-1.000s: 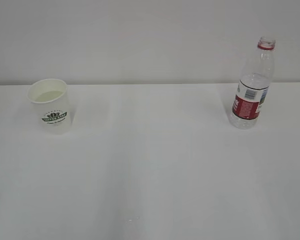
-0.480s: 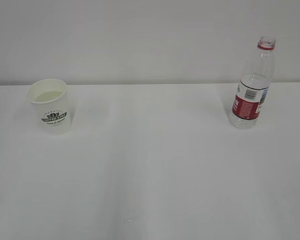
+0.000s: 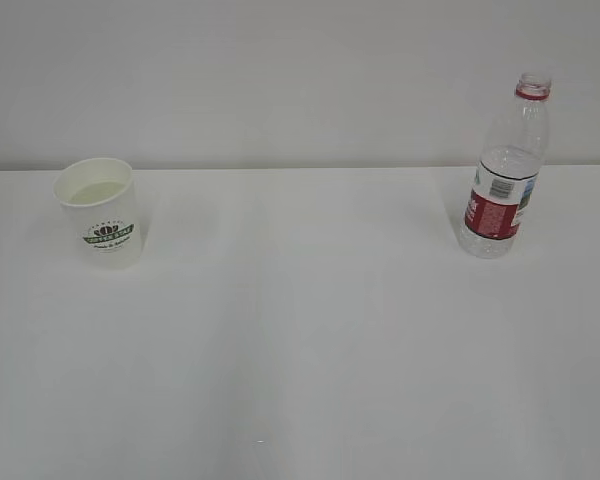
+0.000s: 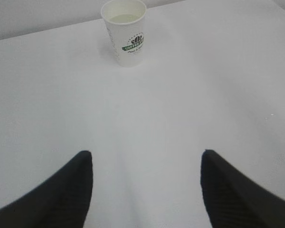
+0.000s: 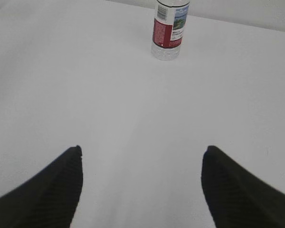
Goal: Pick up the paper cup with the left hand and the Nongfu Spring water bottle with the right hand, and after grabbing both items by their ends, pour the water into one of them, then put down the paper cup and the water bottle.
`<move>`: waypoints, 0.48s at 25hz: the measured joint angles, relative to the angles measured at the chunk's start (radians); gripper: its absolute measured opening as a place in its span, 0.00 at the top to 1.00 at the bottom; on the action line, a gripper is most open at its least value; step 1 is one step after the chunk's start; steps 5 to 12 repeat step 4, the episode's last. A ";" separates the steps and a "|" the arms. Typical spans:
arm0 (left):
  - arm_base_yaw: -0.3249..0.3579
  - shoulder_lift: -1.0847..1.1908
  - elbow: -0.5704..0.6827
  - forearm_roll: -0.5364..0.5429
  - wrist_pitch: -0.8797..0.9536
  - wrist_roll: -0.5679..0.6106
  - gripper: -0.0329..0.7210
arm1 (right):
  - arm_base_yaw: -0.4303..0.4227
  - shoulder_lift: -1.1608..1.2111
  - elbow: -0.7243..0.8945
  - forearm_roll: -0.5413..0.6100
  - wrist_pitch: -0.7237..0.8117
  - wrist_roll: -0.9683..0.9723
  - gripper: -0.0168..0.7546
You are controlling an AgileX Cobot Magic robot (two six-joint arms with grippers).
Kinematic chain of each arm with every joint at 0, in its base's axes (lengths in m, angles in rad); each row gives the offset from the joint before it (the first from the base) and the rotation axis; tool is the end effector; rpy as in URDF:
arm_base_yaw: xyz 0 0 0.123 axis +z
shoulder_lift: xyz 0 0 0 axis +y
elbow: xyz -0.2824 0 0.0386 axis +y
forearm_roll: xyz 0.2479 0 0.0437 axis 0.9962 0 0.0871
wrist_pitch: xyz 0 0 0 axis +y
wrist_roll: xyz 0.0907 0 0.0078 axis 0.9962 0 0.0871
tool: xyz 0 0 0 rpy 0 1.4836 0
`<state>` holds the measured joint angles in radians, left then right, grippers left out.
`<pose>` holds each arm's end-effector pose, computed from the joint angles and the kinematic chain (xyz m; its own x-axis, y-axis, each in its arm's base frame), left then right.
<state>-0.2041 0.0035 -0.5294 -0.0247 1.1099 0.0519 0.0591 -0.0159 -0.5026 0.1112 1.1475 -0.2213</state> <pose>-0.0100 0.0000 0.2813 -0.4572 0.1364 -0.8789 0.2406 0.9703 0.0254 -0.0122 0.0085 0.2713 -0.4795 -0.2023 -0.8539 -0.2327 0.9675 -0.0986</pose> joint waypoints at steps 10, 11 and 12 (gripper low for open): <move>0.000 0.000 0.000 0.000 0.000 0.000 0.27 | 0.000 0.000 0.000 0.000 0.000 0.000 0.22; 0.000 0.000 0.000 0.000 0.000 0.000 0.27 | 0.000 0.000 0.000 0.000 0.000 0.000 0.22; 0.000 0.000 0.000 0.000 0.000 0.000 0.27 | 0.000 0.000 0.000 0.000 0.000 0.000 0.22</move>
